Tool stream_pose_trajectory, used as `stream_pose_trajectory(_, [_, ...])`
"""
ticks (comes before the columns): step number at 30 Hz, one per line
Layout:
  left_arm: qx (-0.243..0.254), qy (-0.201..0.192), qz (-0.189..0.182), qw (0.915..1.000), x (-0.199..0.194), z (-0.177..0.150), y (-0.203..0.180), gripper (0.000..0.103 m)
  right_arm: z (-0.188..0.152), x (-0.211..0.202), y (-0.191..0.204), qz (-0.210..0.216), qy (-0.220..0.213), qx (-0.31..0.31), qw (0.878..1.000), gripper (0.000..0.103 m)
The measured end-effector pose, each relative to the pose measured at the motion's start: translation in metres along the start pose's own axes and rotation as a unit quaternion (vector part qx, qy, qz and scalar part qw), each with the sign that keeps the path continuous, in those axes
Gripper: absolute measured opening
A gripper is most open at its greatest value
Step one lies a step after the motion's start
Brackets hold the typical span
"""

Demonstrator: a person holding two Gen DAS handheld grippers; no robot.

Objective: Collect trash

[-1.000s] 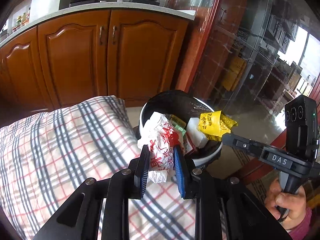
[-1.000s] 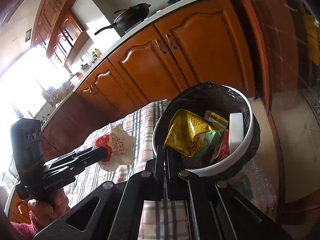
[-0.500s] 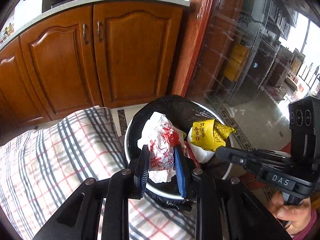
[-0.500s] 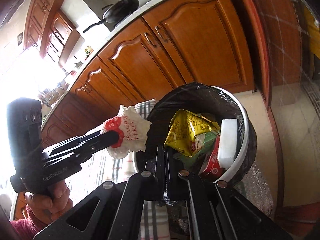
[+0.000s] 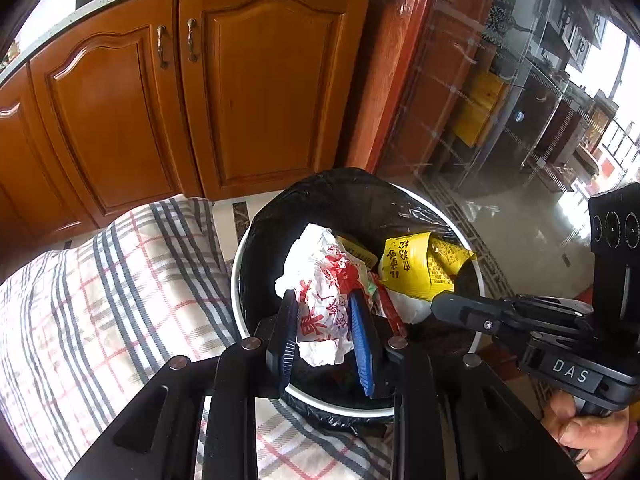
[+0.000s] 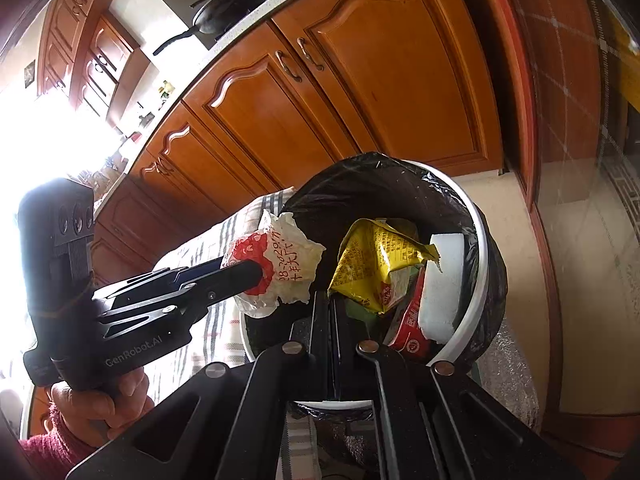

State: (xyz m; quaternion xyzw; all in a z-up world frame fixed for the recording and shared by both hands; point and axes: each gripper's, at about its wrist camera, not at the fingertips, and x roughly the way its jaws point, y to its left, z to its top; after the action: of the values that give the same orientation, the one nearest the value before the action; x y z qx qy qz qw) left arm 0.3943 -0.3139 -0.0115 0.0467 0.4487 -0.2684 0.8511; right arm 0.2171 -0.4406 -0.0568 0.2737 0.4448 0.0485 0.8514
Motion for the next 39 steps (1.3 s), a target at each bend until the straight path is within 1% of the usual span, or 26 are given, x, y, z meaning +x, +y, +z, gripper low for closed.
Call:
stream_pose_trajectory(4, [0.001, 0.008, 0.003, 1.0, 0.0, 0.001, 0.0, 0.028, 0.0, 0.002, -0.003, 0.0, 0.001, 0.005, 1.0, 0.002])
stream_pose_trajectory(5, [0.003, 0.011, 0.002, 0.9999, -0.001, 0.001, -0.001, 0.029, 0.0, 0.001, -0.005, 0.004, -0.001, 0.01, 1.0, 0.007])
stream_pose_trajectory(6, [0.005, 0.012, 0.003, 0.9999, -0.001, 0.001, -0.002, 0.029, 0.001, 0.001, -0.006, 0.007, -0.002, 0.016, 1.0, 0.007])
stream_pose_trajectory(8, [0.008, 0.007, 0.006, 0.9999, -0.004, 0.001, -0.003, 0.036, 0.001, -0.001, -0.01, 0.017, -0.005, 0.027, 0.999, 0.011])
stream_pose_trajectory(12, [0.005, -0.002, 0.004, 1.0, -0.014, -0.003, -0.002, 0.042, 0.001, -0.006, -0.013, 0.02, -0.011, 0.035, 0.999, 0.014])
stream_pose_trajectory(13, [0.004, -0.004, 0.004, 1.0, -0.017, -0.005, -0.001, 0.046, 0.0, -0.008, -0.013, 0.021, -0.013, 0.036, 0.999, 0.015])
stream_pose_trajectory(14, [0.002, -0.007, 0.004, 1.0, -0.02, -0.006, 0.0, 0.049, -0.001, -0.011, -0.013, 0.021, -0.016, 0.037, 0.999, 0.017])
stream_pose_trajectory(15, [0.0, -0.011, 0.005, 0.9999, -0.024, -0.009, 0.001, 0.049, -0.003, -0.012, -0.012, 0.021, -0.018, 0.038, 0.999, 0.02])
stream_pose_trajectory(17, [-0.004, -0.015, 0.004, 0.9999, -0.03, -0.015, 0.004, 0.049, -0.005, -0.015, -0.011, 0.022, -0.022, 0.041, 0.999, 0.03])
stream_pose_trajectory(19, [-0.011, -0.02, 0.002, 0.9997, -0.038, -0.024, 0.01, 0.049, -0.008, -0.019, -0.009, 0.023, -0.026, 0.044, 0.998, 0.032])
stream_pose_trajectory(21, [-0.026, -0.026, 0.0, 0.9993, -0.049, -0.035, 0.018, 0.049, -0.012, -0.024, -0.007, 0.024, -0.032, 0.047, 0.998, 0.034])
stream_pose_trajectory(23, [-0.041, -0.035, -0.001, 0.9985, -0.06, -0.048, 0.024, 0.049, -0.018, -0.031, -0.006, 0.028, -0.043, 0.054, 0.997, 0.043])
stream_pose_trajectory(26, [-0.07, -0.053, -0.004, 0.9961, -0.079, -0.072, 0.034, 0.049, -0.029, -0.038, 0.001, 0.027, -0.059, 0.059, 0.996, 0.047])
stream_pose_trajectory(29, [-0.092, -0.071, -0.006, 0.9932, -0.097, -0.098, 0.042, 0.049, -0.044, -0.042, 0.01, 0.027, -0.068, 0.064, 0.995, 0.05])
stream_pose_trajectory(31, [-0.105, -0.084, -0.001, 0.991, -0.111, -0.116, 0.047, 0.05, -0.054, -0.044, 0.019, 0.025, -0.075, 0.063, 0.995, 0.052])
stream_pose_trajectory(35, [-0.122, -0.107, 0.01, 0.9867, -0.137, -0.15, 0.053, 0.052, -0.077, -0.05, 0.042, 0.017, -0.094, 0.053, 0.994, 0.063])
stream_pose_trajectory(39, [-0.135, -0.125, 0.016, 0.9829, -0.161, -0.187, 0.055, 0.056, -0.1, -0.055, 0.066, 0.006, -0.112, 0.042, 0.993, 0.066])
